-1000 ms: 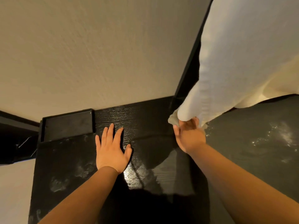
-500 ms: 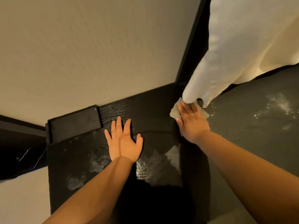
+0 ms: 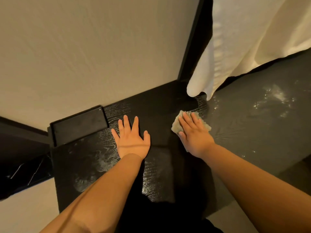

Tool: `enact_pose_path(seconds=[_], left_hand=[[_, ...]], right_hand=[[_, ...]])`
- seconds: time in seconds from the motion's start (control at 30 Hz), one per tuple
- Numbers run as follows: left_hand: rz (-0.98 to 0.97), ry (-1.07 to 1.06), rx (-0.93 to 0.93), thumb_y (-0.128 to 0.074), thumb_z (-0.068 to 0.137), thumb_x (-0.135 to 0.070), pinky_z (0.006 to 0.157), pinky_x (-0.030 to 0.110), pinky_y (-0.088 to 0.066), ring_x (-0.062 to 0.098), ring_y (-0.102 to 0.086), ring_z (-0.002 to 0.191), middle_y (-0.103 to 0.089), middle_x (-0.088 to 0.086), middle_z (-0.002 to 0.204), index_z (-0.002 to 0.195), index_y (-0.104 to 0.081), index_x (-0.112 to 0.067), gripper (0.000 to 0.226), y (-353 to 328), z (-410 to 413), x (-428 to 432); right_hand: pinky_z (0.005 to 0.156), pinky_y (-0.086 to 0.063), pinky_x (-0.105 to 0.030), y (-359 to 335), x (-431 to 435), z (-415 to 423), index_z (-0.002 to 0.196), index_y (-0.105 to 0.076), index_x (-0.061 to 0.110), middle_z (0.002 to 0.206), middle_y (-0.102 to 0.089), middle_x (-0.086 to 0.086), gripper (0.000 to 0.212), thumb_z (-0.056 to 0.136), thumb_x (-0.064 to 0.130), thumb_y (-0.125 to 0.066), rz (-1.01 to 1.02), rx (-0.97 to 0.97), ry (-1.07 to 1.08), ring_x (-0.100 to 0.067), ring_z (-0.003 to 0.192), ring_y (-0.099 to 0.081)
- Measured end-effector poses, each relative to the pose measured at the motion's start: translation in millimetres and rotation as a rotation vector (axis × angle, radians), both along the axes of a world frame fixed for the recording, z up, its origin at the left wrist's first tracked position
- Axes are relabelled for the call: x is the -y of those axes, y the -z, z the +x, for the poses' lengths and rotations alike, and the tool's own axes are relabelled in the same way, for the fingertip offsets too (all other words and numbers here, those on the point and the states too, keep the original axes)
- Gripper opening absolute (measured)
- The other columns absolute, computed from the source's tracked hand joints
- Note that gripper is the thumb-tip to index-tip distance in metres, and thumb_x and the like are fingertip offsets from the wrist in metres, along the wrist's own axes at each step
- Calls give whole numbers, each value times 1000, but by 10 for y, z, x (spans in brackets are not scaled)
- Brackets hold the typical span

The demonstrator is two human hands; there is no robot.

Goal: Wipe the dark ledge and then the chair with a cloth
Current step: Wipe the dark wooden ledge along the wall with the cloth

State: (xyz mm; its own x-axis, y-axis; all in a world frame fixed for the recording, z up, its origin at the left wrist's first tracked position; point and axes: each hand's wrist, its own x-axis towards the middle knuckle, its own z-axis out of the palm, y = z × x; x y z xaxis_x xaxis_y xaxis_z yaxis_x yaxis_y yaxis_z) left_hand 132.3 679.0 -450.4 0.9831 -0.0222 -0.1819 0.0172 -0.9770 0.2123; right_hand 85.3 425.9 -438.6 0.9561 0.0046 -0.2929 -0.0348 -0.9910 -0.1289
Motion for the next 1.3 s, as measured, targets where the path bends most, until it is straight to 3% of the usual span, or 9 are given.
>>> enact_pose_path(seconds=[0.1,0.3,0.4,0.53,0.67,0.8,1.03,1.2,1.3], left_hand=[[-2,2,-7,-30,95,-63,129,59,5,28,6,162,0,4,177,167,-16,-36,78,7,8,-3],[-6,19,-23,-29,96,-64,128,59,6,29,9,162,2,5,177,167,-14,-41,75,10,4,-11],[-13,89,-2,-30,98,-63,129,57,7,30,7,162,-2,5,177,166,-20,-41,72,0,-8,-9],[-13,199,32,-33,101,-59,130,55,5,30,0,162,-12,4,176,164,-30,-38,66,-12,-23,-32],[28,328,5,-32,97,-61,130,57,1,32,-4,162,-15,5,175,164,-31,-34,73,-48,-78,-30],[84,497,-48,-25,90,-65,130,55,0,30,1,162,-5,6,176,167,-24,-29,84,-93,-340,105],[82,420,-12,-33,96,-62,131,53,-1,32,-1,162,-6,9,176,168,-18,-26,82,-47,-804,250],[92,404,23,-33,95,-64,131,52,-4,30,-2,162,-7,6,176,168,-20,-28,82,-40,-817,275],[91,392,28,-34,97,-63,131,52,-3,29,1,162,-4,5,177,168,-18,-29,80,-13,-812,289]], right_hand=[[128,3,-49,-8,-397,-223,165,-8,17,172,5,-4,67,107,49,-21,51,27,88,-31,157,13],[128,-2,-50,47,-452,-668,161,-25,25,172,-9,4,61,104,48,-26,119,5,-296,-26,159,5],[127,-8,-53,50,29,-558,164,-15,23,173,-4,1,69,103,55,-16,18,27,-18,-27,158,7],[127,7,-47,2,69,-584,165,-3,21,172,9,-1,68,106,54,-14,32,2,224,-30,157,15],[126,-9,-55,37,-429,-1066,163,-21,18,172,-8,-6,71,102,54,-24,60,2,-68,-38,157,2],[127,0,-48,35,-185,-1204,164,-17,24,172,-2,2,68,102,52,-22,31,-33,-231,-28,158,7],[127,-5,-54,40,268,-1030,165,-4,17,172,8,-4,76,99,53,-15,66,-16,222,-35,157,13],[128,-4,-51,88,-143,-1564,162,-27,20,171,-13,-2,69,102,53,-37,155,80,-115,-32,158,1],[128,-8,-48,97,206,-1502,162,-26,22,171,-16,-1,67,103,51,-38,57,104,-257,-29,158,-3]])
